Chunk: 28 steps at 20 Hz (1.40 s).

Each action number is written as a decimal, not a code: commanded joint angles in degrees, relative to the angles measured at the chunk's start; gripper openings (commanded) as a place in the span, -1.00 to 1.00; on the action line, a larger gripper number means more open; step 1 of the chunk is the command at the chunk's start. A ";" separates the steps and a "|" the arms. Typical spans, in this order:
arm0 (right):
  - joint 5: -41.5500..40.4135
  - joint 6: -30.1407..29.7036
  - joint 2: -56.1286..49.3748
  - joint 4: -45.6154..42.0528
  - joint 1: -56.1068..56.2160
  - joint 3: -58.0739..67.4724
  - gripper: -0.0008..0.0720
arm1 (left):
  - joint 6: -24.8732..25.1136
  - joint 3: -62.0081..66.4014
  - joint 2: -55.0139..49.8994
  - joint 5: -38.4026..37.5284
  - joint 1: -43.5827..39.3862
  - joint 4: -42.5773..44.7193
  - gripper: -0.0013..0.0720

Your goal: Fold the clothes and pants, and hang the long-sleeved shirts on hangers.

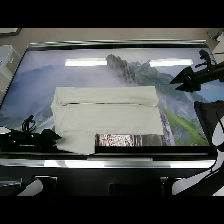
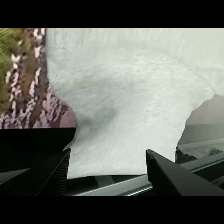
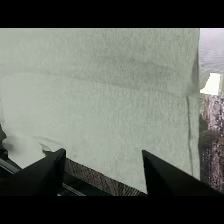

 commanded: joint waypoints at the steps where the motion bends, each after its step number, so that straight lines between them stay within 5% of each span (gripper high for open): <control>1: -0.11 0.13 0.04 0.72 -0.04 0.00 0.48 | 0.98 -0.55 -1.53 3.56 -3.10 -0.57 0.50; 9: -0.59 -0.37 0.04 0.70 -0.04 -0.02 0.48 | 2.08 1.77 -2.43 2.29 -4.94 0.02 0.50; 13: -0.63 -0.66 0.04 0.68 -0.04 -0.02 0.48 | -0.37 4.09 2.40 -1.16 -2.78 8.98 0.50; 28: -0.98 -0.55 0.04 0.94 -0.04 -0.02 0.48 | 3.56 -1.97 -2.73 6.93 -3.06 0.48 0.50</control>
